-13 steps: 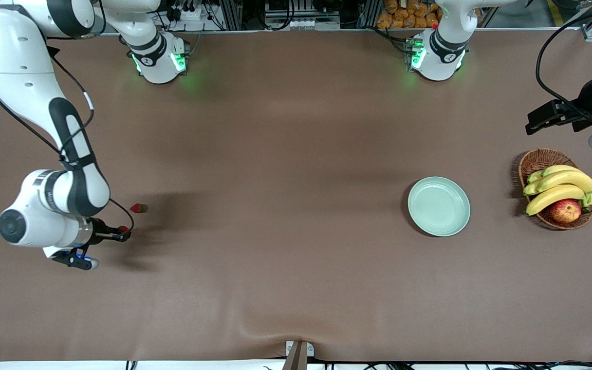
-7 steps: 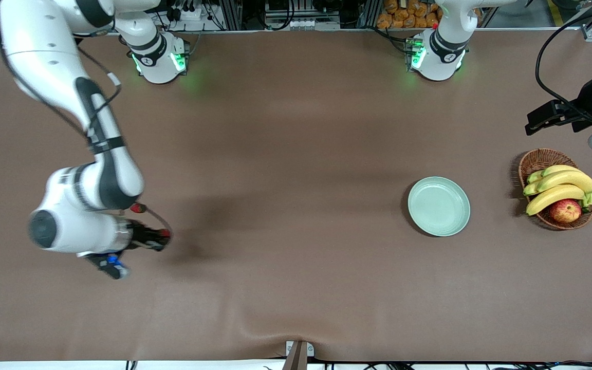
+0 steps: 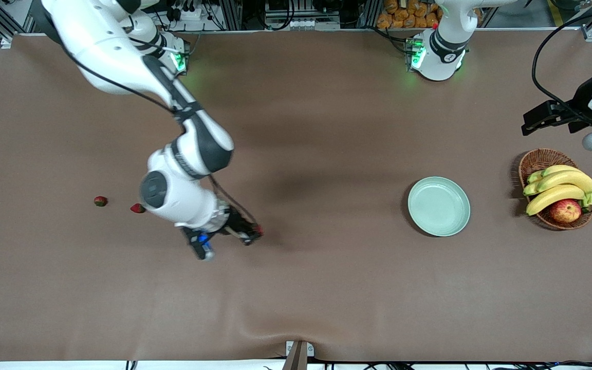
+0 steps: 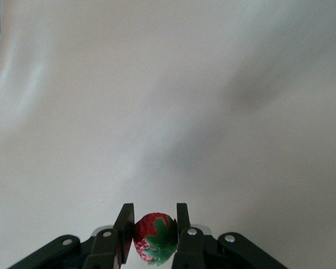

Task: Collect all strawberries into plate
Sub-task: 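Carry the strawberry to mid-table with the right gripper and release, then return the right gripper to the strawberries while the left gripper reaches mid-table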

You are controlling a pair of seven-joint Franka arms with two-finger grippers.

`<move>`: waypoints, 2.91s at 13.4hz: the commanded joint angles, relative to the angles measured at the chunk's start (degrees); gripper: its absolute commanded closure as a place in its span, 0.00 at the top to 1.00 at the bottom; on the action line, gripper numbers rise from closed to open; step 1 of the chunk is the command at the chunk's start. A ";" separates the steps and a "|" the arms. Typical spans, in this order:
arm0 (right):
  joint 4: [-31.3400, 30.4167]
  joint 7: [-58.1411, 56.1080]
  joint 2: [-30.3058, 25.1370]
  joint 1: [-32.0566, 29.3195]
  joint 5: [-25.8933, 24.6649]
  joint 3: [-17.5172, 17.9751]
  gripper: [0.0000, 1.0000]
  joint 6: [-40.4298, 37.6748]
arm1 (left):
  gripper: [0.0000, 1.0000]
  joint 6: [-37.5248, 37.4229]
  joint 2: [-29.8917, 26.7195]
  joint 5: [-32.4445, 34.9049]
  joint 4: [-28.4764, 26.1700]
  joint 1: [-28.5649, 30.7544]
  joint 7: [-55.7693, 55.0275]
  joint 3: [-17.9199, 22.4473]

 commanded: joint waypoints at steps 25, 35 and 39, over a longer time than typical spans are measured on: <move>4.21 -1.28 0.70 -0.24 -7.72 2.47 1.00 -16.54 | 1.00 2.26 0.41 -1.15 -0.30 0.39 1.11 0.04; -3.51 -43.22 -15.21 -18.10 -8.25 0.82 1.00 -37.32 | 1.00 10.25 10.59 -0.89 -1.18 -14.53 -8.20 -0.84; -16.67 -52.29 -22.15 -18.28 -8.69 -5.60 1.00 -30.15 | 1.00 14.47 18.15 -0.98 -1.18 -23.76 -8.64 -0.93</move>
